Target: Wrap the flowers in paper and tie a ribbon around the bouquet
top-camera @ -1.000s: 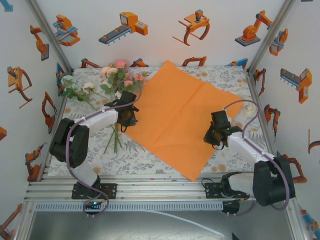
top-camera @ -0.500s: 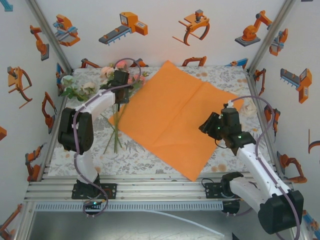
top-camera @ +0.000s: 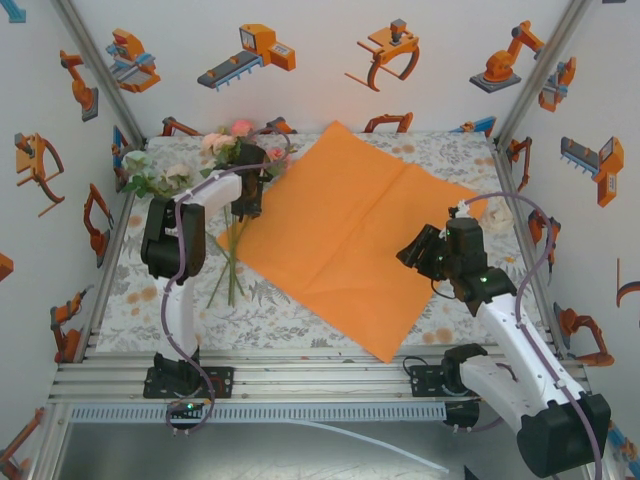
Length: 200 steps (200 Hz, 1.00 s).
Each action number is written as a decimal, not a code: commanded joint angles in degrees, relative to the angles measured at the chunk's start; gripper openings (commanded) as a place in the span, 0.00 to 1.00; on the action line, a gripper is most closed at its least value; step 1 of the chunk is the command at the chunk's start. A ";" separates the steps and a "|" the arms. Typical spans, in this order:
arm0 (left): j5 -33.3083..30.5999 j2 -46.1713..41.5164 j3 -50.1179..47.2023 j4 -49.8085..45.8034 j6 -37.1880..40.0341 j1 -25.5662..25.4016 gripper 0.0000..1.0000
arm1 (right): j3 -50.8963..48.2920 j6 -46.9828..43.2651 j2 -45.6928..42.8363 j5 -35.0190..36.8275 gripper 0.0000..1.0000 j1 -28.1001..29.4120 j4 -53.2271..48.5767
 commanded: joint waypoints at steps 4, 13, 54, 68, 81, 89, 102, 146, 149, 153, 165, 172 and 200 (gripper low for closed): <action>1.15 1.19 1.59 -3.05 1.49 0.43 0.29 | 1.61 -0.37 -0.18 -0.82 0.49 0.24 -1.34; 1.20 1.14 2.01 -3.39 1.72 0.47 0.23 | 2.09 -0.45 -0.35 -0.91 0.49 0.21 -1.68; 3.07 -2.48 3.19 -2.81 1.50 0.38 0.13 | 4.07 -0.45 -1.44 -1.18 0.49 0.24 -2.68; 2.44 -4.02 3.86 -3.11 1.20 0.43 0.10 | 4.68 -0.54 -1.79 -1.10 0.49 0.22 -2.87; 2.77 -6.26 3.80 -3.05 0.75 0.32 0.07 | 5.19 -0.63 -1.95 -0.93 0.49 0.21 -3.32; 3.23 -8.07 3.44 -2.74 0.56 0.39 0.06 | 5.46 -0.72 -2.11 -0.91 0.49 0.23 -3.54; 3.29 -11.35 2.40 -1.53 0.05 0.32 0.04 | 5.75 -0.67 -2.26 -0.84 0.49 0.18 -3.64; 4.98 -23.57 -1.55 4.18 -5.69 0.37 0.00 | 7.12 -0.89 -3.33 0.03 0.49 0.19 -4.55; 5.92 -24.44 -1.68 4.55 -7.21 0.38 0.00 | 7.29 -0.96 -3.39 0.13 0.49 0.24 -4.71; 7.38 -25.51 -2.01 5.43 -9.38 0.41 0.00 | 7.47 -0.98 -3.54 0.24 0.49 0.24 -4.85; 14.21 -28.39 -4.81 11.43 -17.87 0.47 0.00 | 7.70 -0.82 -3.88 0.32 0.49 0.22 -4.96; 18.67 -29.32 -7.21 16.67 -24.09 0.49 0.00 | 7.69 -0.67 -4.02 0.44 0.49 0.24 -4.87; 28.11 -23.40 -9.45 32.26 -44.19 -1.03 0.00 | 7.55 -0.29 -4.70 0.87 0.53 0.21 -5.03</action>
